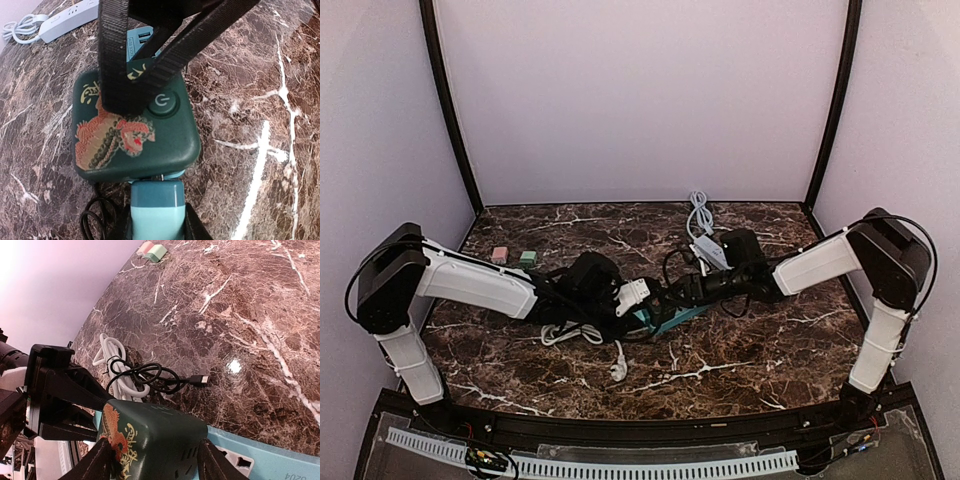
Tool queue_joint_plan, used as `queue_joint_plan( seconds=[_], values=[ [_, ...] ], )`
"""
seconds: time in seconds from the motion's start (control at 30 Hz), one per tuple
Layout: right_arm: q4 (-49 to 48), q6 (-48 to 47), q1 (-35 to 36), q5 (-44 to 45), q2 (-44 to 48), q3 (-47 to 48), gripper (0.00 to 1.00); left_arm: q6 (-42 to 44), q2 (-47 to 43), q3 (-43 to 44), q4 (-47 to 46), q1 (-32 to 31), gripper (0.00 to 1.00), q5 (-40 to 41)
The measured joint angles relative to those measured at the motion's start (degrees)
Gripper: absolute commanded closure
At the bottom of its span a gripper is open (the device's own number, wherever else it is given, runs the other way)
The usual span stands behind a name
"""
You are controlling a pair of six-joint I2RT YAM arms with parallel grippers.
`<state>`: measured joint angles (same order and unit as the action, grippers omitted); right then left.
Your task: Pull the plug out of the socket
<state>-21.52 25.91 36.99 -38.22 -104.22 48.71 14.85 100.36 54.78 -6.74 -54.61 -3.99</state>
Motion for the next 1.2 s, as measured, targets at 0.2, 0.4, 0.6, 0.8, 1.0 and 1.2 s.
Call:
queue_joint_plan(
  seconds=[0.2,0.4,0.6,0.8,1.0,1.2],
  values=[
    [-0.3,0.0,0.0,-0.5,-0.3,0.2,0.38,2.9,-0.2,1.7,3.8,0.0,0.82,0.2],
    [0.6,0.3,-0.6,0.5,0.6,-0.5,0.18,1.6,0.2,1.9,3.6,0.0,0.82,-0.9],
    [5.6,-0.4,-0.5,3.1,4.3,-1.4,0.12,0.5,2.6,4.4,3.7,0.1,0.82,-2.4],
    [6.5,-1.5,1.8,3.8,5.6,-1.9,0.11,-0.3,4.4,6.8,4.3,0.1,0.82,-3.2],
    [2.8,-1.6,2.7,6.7,5.7,-4.5,0.12,-0.7,5.0,8.7,7.0,0.1,0.82,-3.5],
    [-6.7,-1.5,3.9,9.8,6.6,-10.3,0.12,-1.1,5.3,9.7,8.3,0.1,0.82,-3.7]
  ],
)
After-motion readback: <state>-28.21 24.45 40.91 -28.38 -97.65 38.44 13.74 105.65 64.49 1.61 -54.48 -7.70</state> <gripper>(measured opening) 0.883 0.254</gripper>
